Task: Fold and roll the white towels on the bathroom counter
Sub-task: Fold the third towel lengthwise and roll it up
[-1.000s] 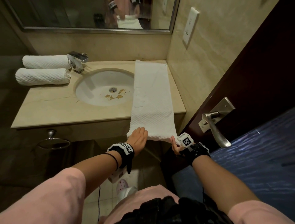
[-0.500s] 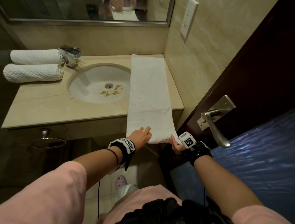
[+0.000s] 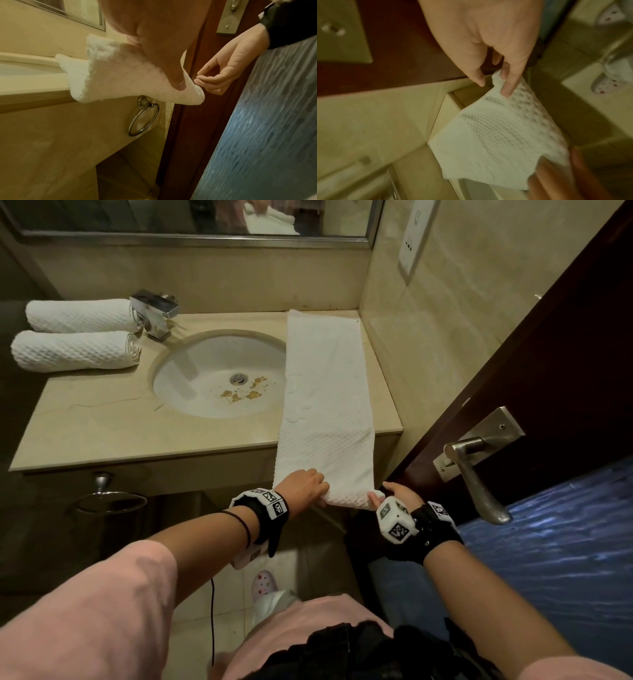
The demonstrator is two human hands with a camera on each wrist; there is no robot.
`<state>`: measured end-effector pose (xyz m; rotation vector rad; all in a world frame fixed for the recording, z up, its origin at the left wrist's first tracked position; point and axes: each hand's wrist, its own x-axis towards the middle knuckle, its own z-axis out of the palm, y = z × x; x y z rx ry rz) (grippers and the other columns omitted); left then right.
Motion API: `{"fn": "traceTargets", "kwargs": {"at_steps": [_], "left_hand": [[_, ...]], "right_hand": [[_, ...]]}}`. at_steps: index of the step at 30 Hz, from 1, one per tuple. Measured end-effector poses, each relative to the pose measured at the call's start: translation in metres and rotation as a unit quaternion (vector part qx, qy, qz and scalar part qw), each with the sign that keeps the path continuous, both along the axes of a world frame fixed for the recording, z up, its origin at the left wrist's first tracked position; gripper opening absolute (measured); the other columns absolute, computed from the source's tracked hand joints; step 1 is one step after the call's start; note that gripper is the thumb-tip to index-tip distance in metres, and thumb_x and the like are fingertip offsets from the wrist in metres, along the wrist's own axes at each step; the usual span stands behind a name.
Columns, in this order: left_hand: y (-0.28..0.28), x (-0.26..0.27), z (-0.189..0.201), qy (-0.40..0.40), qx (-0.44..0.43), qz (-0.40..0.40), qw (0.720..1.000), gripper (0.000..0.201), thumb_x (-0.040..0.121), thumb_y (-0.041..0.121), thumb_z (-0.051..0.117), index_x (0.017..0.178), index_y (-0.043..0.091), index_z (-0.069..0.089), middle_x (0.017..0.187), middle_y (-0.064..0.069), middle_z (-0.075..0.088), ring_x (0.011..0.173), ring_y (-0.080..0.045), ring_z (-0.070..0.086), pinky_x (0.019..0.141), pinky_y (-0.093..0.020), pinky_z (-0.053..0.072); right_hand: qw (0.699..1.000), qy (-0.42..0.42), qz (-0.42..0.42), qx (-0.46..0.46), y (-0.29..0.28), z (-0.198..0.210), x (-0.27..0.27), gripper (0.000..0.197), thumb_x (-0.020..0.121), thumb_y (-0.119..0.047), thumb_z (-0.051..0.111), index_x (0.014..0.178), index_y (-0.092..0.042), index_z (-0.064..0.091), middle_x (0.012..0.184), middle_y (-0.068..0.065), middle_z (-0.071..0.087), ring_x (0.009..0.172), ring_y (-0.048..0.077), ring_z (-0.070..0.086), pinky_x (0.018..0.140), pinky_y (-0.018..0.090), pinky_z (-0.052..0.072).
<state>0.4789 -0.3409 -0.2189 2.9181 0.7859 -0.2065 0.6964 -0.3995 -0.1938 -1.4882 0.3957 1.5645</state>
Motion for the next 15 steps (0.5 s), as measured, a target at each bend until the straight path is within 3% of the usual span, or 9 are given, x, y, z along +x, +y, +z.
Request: {"fn": "traceTargets", "kwargs": {"at_steps": [2, 3, 4, 6, 8, 9, 10, 12, 15], "left_hand": [[0.004, 0.000, -0.005, 0.017, -0.030, 0.042, 0.999, 0.036, 0.095, 0.037, 0.051, 0.103, 0.003, 0.059, 0.102, -0.013, 0.059, 0.097, -0.030, 0.055, 0.068, -0.036, 0.039], [0.005, -0.001, -0.005, 0.023, -0.041, 0.053, 0.997, 0.040, 0.096, 0.040, 0.047, 0.107, 0.004, 0.058, 0.106, -0.012, 0.058, 0.102, -0.028, 0.053, 0.070, -0.035, 0.038], [0.007, -0.001, -0.004, 0.024, -0.053, 0.059, 0.997, 0.042, 0.096, 0.043, 0.045, 0.108, 0.004, 0.057, 0.108, -0.011, 0.057, 0.104, -0.026, 0.051, 0.071, -0.034, 0.038], [0.012, -0.003, -0.006, 0.018, -0.083, 0.071, 0.994, 0.044, 0.096, 0.045, 0.045, 0.108, 0.005, 0.057, 0.109, -0.010, 0.057, 0.105, -0.024, 0.051, 0.070, -0.032, 0.035], [0.019, -0.006, -0.008, 0.008, -0.122, 0.082, 0.989, 0.045, 0.095, 0.046, 0.047, 0.105, 0.003, 0.057, 0.105, -0.011, 0.057, 0.102, -0.025, 0.052, 0.068, -0.030, 0.032], [0.023, -0.008, -0.009, -0.003, -0.141, 0.085, 0.986, 0.045, 0.095, 0.045, 0.048, 0.102, 0.002, 0.058, 0.102, -0.012, 0.057, 0.099, -0.026, 0.053, 0.068, -0.029, 0.032], [0.026, -0.009, -0.009, -0.016, -0.155, 0.085, 0.984, 0.045, 0.094, 0.045, 0.049, 0.100, 0.001, 0.058, 0.099, -0.013, 0.058, 0.096, -0.027, 0.054, 0.069, -0.030, 0.032], [0.030, -0.012, -0.008, -0.035, -0.177, 0.084, 0.980, 0.045, 0.093, 0.044, 0.052, 0.100, 0.001, 0.060, 0.095, -0.014, 0.059, 0.093, -0.028, 0.054, 0.071, -0.030, 0.033], [0.032, -0.012, -0.006, -0.035, -0.190, 0.077, 0.978, 0.042, 0.093, 0.041, 0.055, 0.102, 0.000, 0.062, 0.096, -0.016, 0.061, 0.093, -0.029, 0.054, 0.071, -0.026, 0.029]], "right_hand": [[0.985, -0.136, 0.103, 0.029, 0.005, -0.006, -0.007, 0.010, 0.091, -0.005, 0.061, 0.088, 0.002, 0.055, 0.095, 0.016, 0.056, 0.080, 0.023, 0.057, 0.060, 0.028, 0.058], [0.954, -0.215, 0.202, 0.060, 0.005, -0.010, -0.011, 0.011, 0.086, -0.005, 0.067, 0.092, -0.001, 0.059, 0.101, 0.015, 0.060, 0.086, 0.021, 0.059, 0.072, 0.028, 0.055], [0.899, -0.297, 0.308, 0.090, 0.004, -0.015, -0.015, 0.022, 0.081, -0.007, 0.073, 0.098, -0.004, 0.061, 0.108, 0.013, 0.062, 0.094, 0.021, 0.060, 0.082, 0.028, 0.051], [0.748, -0.432, 0.486, 0.134, 0.001, -0.024, -0.021, 0.047, 0.069, -0.014, 0.084, 0.111, -0.010, 0.062, 0.115, 0.006, 0.059, 0.109, 0.019, 0.057, 0.094, 0.028, 0.047], [0.590, -0.547, 0.575, 0.145, 0.002, -0.029, -0.025, 0.059, 0.065, -0.024, 0.086, 0.117, -0.018, 0.060, 0.120, 0.000, 0.053, 0.117, 0.019, 0.047, 0.101, 0.032, 0.040], [0.535, -0.585, 0.592, 0.149, 0.002, -0.028, -0.027, 0.062, 0.066, -0.028, 0.085, 0.120, -0.022, 0.057, 0.123, -0.003, 0.051, 0.119, 0.019, 0.042, 0.102, 0.032, 0.035], [0.501, -0.605, 0.599, 0.157, 0.002, -0.026, -0.029, 0.063, 0.067, -0.030, 0.084, 0.122, -0.024, 0.054, 0.126, -0.005, 0.049, 0.121, 0.018, 0.040, 0.102, 0.032, 0.031], [0.468, -0.625, 0.597, 0.181, 0.005, -0.028, -0.029, 0.065, 0.069, -0.028, 0.082, 0.126, -0.027, 0.050, 0.126, -0.007, 0.052, 0.121, 0.017, 0.042, 0.103, 0.033, 0.029], [0.379, -0.648, 0.629, 0.201, 0.012, -0.026, -0.026, 0.044, 0.079, -0.025, 0.073, 0.121, -0.026, 0.058, 0.115, -0.005, 0.061, 0.111, 0.018, 0.051, 0.098, 0.032, 0.035]]}}
